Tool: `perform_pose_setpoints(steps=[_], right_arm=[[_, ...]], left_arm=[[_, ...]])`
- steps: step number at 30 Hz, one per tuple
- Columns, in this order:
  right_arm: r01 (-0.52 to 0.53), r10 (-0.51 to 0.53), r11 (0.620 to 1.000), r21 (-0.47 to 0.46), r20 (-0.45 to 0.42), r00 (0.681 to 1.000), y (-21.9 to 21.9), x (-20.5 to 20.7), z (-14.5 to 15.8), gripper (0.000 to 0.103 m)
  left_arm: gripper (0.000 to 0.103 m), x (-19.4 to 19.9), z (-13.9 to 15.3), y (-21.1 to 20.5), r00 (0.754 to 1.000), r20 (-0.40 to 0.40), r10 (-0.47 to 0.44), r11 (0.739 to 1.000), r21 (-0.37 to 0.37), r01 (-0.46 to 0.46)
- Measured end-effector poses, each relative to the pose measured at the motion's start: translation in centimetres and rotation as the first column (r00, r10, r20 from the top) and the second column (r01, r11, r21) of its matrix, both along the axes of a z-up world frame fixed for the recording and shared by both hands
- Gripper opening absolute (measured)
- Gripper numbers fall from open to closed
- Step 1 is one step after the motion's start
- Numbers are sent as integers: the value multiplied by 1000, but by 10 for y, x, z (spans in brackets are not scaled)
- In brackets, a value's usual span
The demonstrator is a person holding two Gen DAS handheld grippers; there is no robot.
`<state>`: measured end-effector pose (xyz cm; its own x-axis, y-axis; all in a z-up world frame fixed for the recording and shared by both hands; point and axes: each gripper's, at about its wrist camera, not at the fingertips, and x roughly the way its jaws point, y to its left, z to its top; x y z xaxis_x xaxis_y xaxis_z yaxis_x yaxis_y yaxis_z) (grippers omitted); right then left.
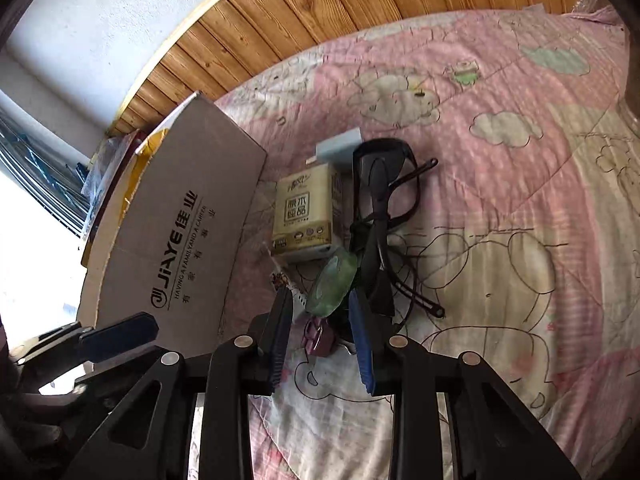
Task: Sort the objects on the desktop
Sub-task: 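Move the left tool to the clear tube while the right tool approaches the green tape roll, then grasp the clear tube with the left tool while the right tool grasps the green tape roll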
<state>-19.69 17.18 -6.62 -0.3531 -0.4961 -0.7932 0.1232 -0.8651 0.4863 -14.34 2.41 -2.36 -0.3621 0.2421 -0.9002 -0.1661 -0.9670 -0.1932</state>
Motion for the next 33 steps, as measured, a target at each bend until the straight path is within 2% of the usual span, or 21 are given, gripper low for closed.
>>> perform_pose_setpoints(steps=[1, 4, 7, 9, 12, 16, 19, 24, 26, 29, 30, 31, 32, 33], right_arm=[[0, 0, 1000, 4, 3, 1000, -2, -2, -3, 31], [-16, 16, 1000, -6, 13, 1000, -6, -12, -8, 23], [-30, 32, 999, -28, 50, 998, -10, -24, -19, 23], [-31, 33, 999, -38, 50, 998, -8, -28, -17, 22], [-6, 7, 999, -39, 36, 999, 5, -24, -6, 12], [14, -13, 1000, -25, 13, 1000, 28, -7, 15, 11], [33, -33, 999, 8, 10, 999, 43, 6, 22, 11], [76, -78, 996, 41, 44, 996, 64, 19, 13, 11], [83, -86, 995, 48, 60, 994, 69, 25, 7, 11], [89, -94, 994, 63, 83, 992, 72, 32, -3, 11], [89, -95, 994, 65, 85, 992, 73, 34, -5, 11], [88, -94, 994, 69, 86, 992, 74, 37, -5, 11], [87, -93, 993, 76, 84, 992, 74, 39, -4, 11], [85, -91, 993, 83, 79, 993, 74, 41, -2, 11]], left_arm=[[42, -2, 0, 2, 1000, 14, -8, 1000, 13, 8], [42, -12, -5, 5, 1000, 24, 14, 1000, -15, -13], [42, -26, -24, -10, 990, 120, 81, 997, -5, -81], [42, -27, -28, -14, 985, 139, 107, 994, -21, -105], [42, -29, -33, -19, 973, 175, 147, 988, -67, -137], [42, -39, -40, -13, 954, 261, 149, 986, 32, -163], [42, -56, -57, -10, 936, 291, 198, 971, 72, -227], [42, -77, -102, -19, 875, 373, 309, 938, 33, -345], [45, -79, -99, -13, 901, 316, 298, 946, 31, -324], [42, -78, -99, -7, 919, 287, 272, 958, 7, -286], [32, -78, -98, -6, 925, 276, 263, 963, -19, -268], [17, -77, -98, -6, 930, 267, 253, 967, -49, -249], [11, -76, -98, -8, 932, 266, 248, 969, -63, -240], [11, -74, -98, -12, 932, 270, 241, 970, -48, -236]])
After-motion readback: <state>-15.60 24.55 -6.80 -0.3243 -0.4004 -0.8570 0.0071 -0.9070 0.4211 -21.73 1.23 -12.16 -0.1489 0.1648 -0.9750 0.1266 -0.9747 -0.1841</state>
